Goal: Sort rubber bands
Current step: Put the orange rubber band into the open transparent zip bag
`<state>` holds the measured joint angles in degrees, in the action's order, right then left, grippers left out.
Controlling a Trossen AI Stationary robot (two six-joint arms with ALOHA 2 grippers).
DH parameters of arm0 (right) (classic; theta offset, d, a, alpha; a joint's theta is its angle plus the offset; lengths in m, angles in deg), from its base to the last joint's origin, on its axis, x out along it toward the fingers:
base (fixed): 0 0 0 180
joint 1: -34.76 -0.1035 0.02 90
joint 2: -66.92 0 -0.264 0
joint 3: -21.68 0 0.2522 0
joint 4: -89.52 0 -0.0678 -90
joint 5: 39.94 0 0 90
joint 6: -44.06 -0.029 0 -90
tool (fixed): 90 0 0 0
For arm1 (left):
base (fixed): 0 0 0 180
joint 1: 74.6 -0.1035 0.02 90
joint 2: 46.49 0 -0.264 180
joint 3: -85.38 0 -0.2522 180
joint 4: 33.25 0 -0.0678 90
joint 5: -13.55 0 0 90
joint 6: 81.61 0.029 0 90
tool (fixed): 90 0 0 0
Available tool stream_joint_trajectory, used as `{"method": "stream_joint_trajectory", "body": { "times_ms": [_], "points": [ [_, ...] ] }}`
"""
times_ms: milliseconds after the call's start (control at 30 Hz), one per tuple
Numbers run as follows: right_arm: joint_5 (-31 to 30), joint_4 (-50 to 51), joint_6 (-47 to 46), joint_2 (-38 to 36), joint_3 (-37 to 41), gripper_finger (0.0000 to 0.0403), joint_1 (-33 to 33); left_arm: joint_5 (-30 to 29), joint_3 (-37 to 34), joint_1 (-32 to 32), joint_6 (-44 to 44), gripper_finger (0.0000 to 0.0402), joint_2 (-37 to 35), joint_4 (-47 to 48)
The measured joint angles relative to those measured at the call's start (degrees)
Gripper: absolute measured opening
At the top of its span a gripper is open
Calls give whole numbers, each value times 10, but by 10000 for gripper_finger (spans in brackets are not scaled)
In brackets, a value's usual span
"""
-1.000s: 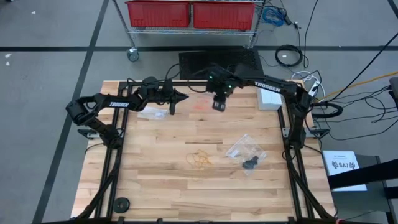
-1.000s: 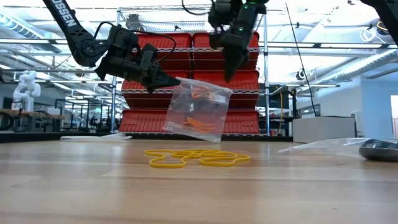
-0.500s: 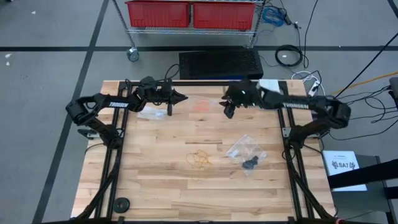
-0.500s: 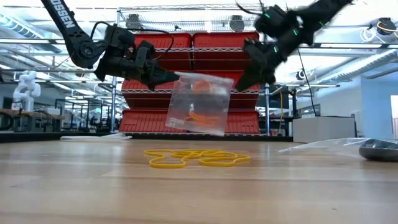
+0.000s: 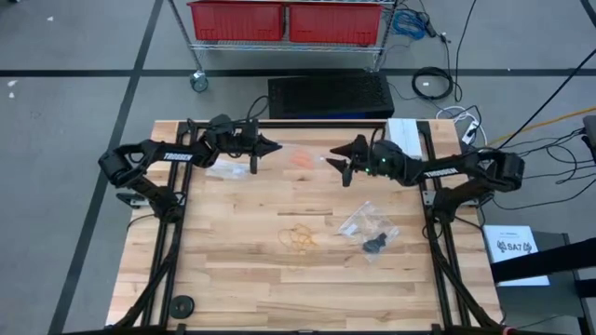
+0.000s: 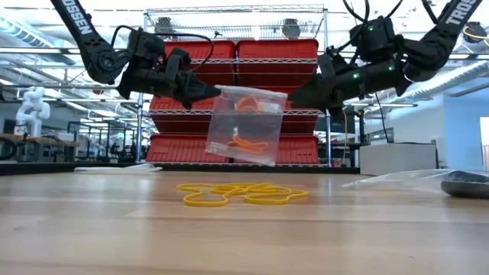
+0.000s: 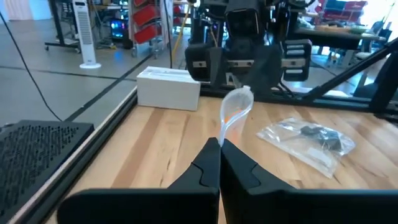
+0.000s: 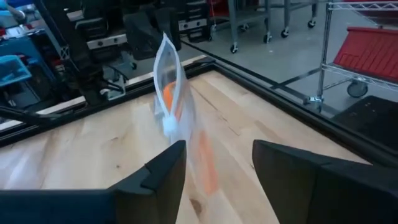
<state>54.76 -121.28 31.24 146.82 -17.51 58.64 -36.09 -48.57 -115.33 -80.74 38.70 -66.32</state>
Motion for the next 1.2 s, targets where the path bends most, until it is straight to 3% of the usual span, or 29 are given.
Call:
{"method": "stream_joint_trajectory", "body": {
  "times_ms": [533, 733, 800, 967, 1200],
  "points": [
    [16, 11, 2, 0, 0, 179, -19, -2, 0, -1, -20, 0, 0, -14],
    [16, 15, 2, 0, 0, 185, -19, -17, 9, -16, 10, 0, -43, 77],
    [16, 15, 6, 0, 0, 185, -19, -58, 24, -16, 62, 0, -67, 167],
    [16, 18, 23, 0, 0, 185, -19, -248, 88, 13, 191, 0, -108, 384],
    [16, 39, 18, 0, 0, 185, -19, -334, 123, 97, 211, 0, -95, 434]
  ]
}}
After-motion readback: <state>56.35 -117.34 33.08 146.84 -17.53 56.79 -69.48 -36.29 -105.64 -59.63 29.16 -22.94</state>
